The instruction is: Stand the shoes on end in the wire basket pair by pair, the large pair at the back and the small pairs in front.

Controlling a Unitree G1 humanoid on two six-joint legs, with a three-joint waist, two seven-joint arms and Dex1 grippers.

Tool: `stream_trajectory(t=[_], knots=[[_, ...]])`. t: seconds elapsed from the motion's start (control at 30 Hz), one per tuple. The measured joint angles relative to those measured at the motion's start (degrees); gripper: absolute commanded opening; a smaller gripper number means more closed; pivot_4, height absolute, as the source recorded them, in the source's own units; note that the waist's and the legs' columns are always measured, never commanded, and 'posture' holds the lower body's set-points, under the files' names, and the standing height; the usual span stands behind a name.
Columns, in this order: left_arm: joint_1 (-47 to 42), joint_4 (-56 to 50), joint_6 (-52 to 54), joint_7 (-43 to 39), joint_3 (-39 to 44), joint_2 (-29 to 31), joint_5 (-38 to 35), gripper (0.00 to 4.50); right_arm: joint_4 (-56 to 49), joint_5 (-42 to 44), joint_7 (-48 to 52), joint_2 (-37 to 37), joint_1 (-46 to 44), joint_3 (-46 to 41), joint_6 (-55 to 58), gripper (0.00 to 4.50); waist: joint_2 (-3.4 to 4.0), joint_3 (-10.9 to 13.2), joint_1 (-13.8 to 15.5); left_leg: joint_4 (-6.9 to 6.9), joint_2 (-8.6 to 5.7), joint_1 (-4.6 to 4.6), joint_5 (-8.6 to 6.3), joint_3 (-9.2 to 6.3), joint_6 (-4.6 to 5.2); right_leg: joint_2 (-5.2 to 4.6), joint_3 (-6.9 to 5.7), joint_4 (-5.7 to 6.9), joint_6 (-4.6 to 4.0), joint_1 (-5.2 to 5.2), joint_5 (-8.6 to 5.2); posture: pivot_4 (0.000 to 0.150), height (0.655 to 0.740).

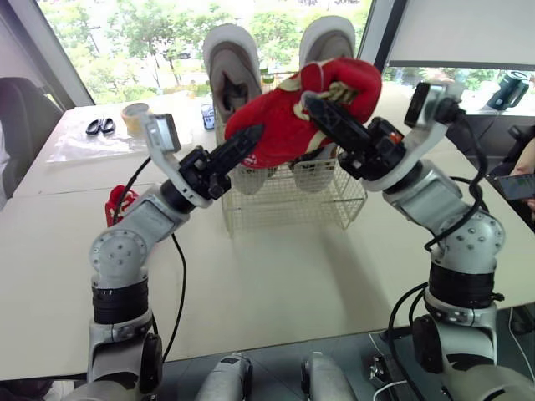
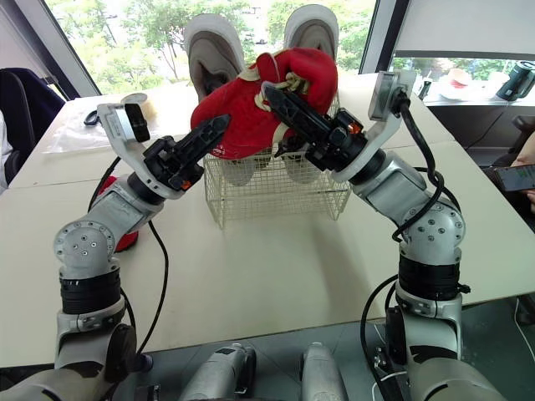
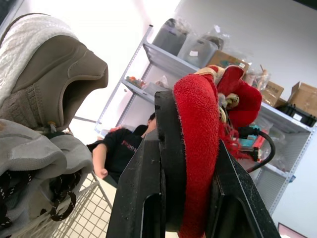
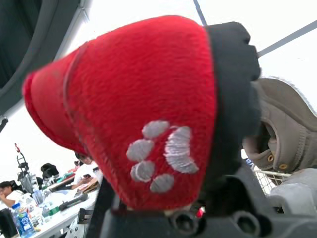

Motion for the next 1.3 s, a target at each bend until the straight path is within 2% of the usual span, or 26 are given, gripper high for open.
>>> stream_trajectory(t=[0.1,0.17,0.2,0.27,0.3,0.43,0.5,0.63,0.8,1.0,1.23,1.3], knots=[[0.0,0.08,0.74,0.85,-0.16,0.54,-0.25,3.13,0.06,-0.61,-0.34,-0.21,-1.51,0.23,0.2,0.75,0.0,0.0,0.0,-0.01,0.0,0.0,0.0,0.0,0.0,0.0,0.0,0.0,0.0,-0.01,0.0,0.15,0.74],[0.19,0.09,1.84,0.46,-0.51,2.89,-0.17,4.2,0.37,-1.39,0.71,-2.75,-3.19,0.81,1.58,0.75,0.01,0.0,-0.03,-0.02,0.0,-0.02,0.0,0.01,0.0,0.0,0.01,0.0,0.0,-0.04,0.0,0.15,0.74],[0.38,0.07,2.23,0.12,-0.61,3.81,-0.1,4.47,0.51,-1.83,1.51,-4.15,-3.82,0.85,2.23,0.75,0.01,0.0,-0.03,-0.03,0.0,-0.02,0.0,0.01,0.01,0.0,0.01,0.0,0.0,-0.04,0.0,0.15,0.74],[1.52,-0.11,2.74,-1.09,-0.93,5.72,0.38,4.47,1.14,-3.09,3.82,-7.4,-4.8,1.21,3.51,0.75,0.0,0.0,-0.02,-0.04,0.0,-0.02,-0.01,0.02,0.02,0.0,0.0,-0.01,0.0,-0.03,0.0,0.15,0.74],[2.33,-0.29,3.0,-2.41,-1.4,7.47,0.89,4.47,2.64,-5.7,8.34,-11.62,-5.52,2.79,3.93,0.75,0.02,0.01,0.05,-0.03,-0.02,-0.05,-0.02,0.04,0.04,0.0,0.0,-0.02,0.0,-0.05,0.0,0.15,0.74],[5.11,-1.85,3.32,-6.12,-0.98,13.04,3.51,4.47,13.0,-20.31,26.77,-27.31,-8.31,8.52,0.53,0.75,0.01,0.02,0.15,0.0,-0.02,-0.05,-0.19,0.08,0.34,0.0,-0.02,-0.1,0.0,-0.02,0.0,0.15,0.74],[5.44,-2.5,2.51,-6.57,-0.99,13.06,4.36,4.47,17.67,-27.27,34.57,-29.66,-9.81,11.1,-4.22,0.75,0.01,0.02,-0.07,-0.05,0.01,-0.03,-0.2,0.09,0.34,0.0,-0.02,-0.1,0.0,-0.02,-0.01,0.15,0.74],[6.49,-4.83,1.8,-6.5,-1.88,12.57,5.64,4.47,24.45,-38.18,45.28,-29.51,-11.04,16.16,-13.98,0.75,0.02,0.02,-0.49,-0.16,0.05,-0.03,-0.12,0.16,0.21,0.01,0.06,-0.08,0.0,-0.13,-0.01,0.15,0.74],[6.9,-5.41,1.27,-5.68,-1.93,12.33,6.67,4.47,30.2,-46.58,51.05,-26.02,-12.15,18.45,-22.76,0.75,0.0,0.03,-0.06,-0.14,0.03,-0.07,0.01,0.16,-0.03,-0.01,0.08,-0.08,0.0,-0.16,0.0,0.15,0.74],[6.91,-6.62,1.29,-5.24,-2.32,12.33,6.88,4.47,35.55,-52.75,53.7,-22.67,-12.33,20.73,-25.48,0.75,0.0,0.03,0.14,-0.13,0.01,-0.08,0.02,0.13,-0.05,-0.04,0.07,-0.08,0.0,-0.15,0.0,0.15,0.74],[6.91,-6.89,1.42,-4.58,-3.49,12.35,6.91,4.47,37.83,-55.63,54.6,-21.13,-11.3,19.82,-28.97,0.75,0.0,0.03,0.07,-0.14,0.01,-0.08,0.02,0.12,-0.07,-0.03,0.07,-0.08,0.0,-0.17,0.0,0.15,0.74],[6.91,-6.9,1.44,-4.54,-3.56,12.4,6.91,4.5,37.69,-55.84,54.52,-21.13,-10.79,19.29,-29.15,1.79,0.0,0.03,0.08,-0.14,0.01,-0.08,0.02,0.13,-0.06,-0.03,0.07,-0.08,0.0,-0.16,0.0,0.15,0.74]])
